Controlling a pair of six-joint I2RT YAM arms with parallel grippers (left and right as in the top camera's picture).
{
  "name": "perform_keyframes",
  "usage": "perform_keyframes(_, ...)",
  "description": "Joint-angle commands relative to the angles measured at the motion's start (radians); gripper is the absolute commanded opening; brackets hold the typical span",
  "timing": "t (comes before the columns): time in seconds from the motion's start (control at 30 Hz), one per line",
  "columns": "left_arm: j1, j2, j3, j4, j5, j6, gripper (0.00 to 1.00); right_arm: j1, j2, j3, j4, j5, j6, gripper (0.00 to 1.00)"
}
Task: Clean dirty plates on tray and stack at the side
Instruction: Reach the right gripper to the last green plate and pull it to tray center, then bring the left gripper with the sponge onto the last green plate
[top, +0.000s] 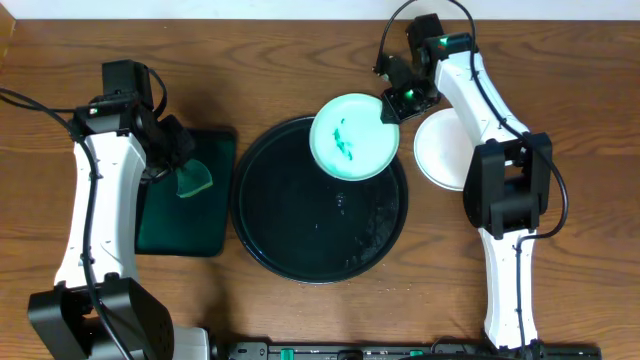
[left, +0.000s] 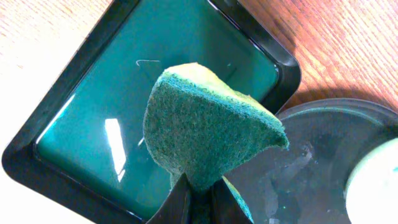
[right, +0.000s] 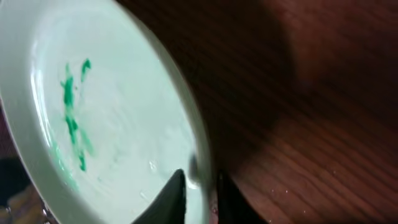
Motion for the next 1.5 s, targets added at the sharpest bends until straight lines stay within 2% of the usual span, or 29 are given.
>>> perform_keyframes(0.0,-0.001,0.000,-0.005,0.001,0.002,0.013,0.07,0.015,-0.012,0.023,-0.011,-0.033,0.036,0.01)
perform_keyframes(0.17,-0.001,0.000,-0.005,-0.004,0.002,0.013,0.07,0.101,-0.051,0.034,-0.122,-0.033,0.137,0.01)
perform_keyframes(0.23,-0.002,0.000,-0.005,-0.004,0.002,0.013,0.07,0.162,-0.089,0.034,-0.186,0.018,0.294,0.01)
perform_keyframes(0.33,-0.002,0.000,-0.005,-0.016,0.002,0.013,0.07,0.224,-0.092,0.026,-0.241,0.114,0.443,0.01)
perform_keyframes(0.43,-0.002,0.000,-0.005,-0.024,0.002,0.013,0.07,0.278,-0.092,-0.053,-0.222,0.220,0.559,0.01)
perform_keyframes(0.53,-0.006,0.000,-0.005,-0.026,0.002,0.013,0.07,0.292,-0.092,-0.110,-0.190,0.223,0.537,0.02)
perform_keyframes(0.7,-0.045,0.000,-0.005,-0.026,0.003,0.013,0.07,0.286,-0.092,-0.127,-0.166,0.228,0.419,0.23)
perform_keyframes(0.8,-0.090,0.000,-0.005,-0.034,0.010,0.013,0.07,0.287,-0.092,-0.141,-0.130,0.225,0.384,0.24)
perform_keyframes(0.93,-0.165,0.002,-0.005,-0.029,0.013,-0.033,0.07,0.289,-0.090,-0.216,-0.050,0.225,0.383,0.20)
perform_keyframes(1.0,-0.208,0.011,-0.005,-0.019,0.013,-0.051,0.07,0.287,-0.090,-0.278,-0.014,0.224,0.383,0.03)
perform_keyframes(1.03,-0.218,0.016,-0.005,-0.018,0.013,-0.060,0.07,0.287,-0.090,-0.292,-0.006,0.218,0.383,0.01)
perform_keyframes(1.33,-0.386,0.140,-0.005,0.045,0.018,-0.162,0.07,0.283,-0.090,-0.348,0.071,0.199,0.434,0.01)
perform_keyframes(1.47,-0.486,0.247,-0.005,0.118,0.023,-0.201,0.07,0.278,-0.090,-0.349,0.069,0.198,0.434,0.01)
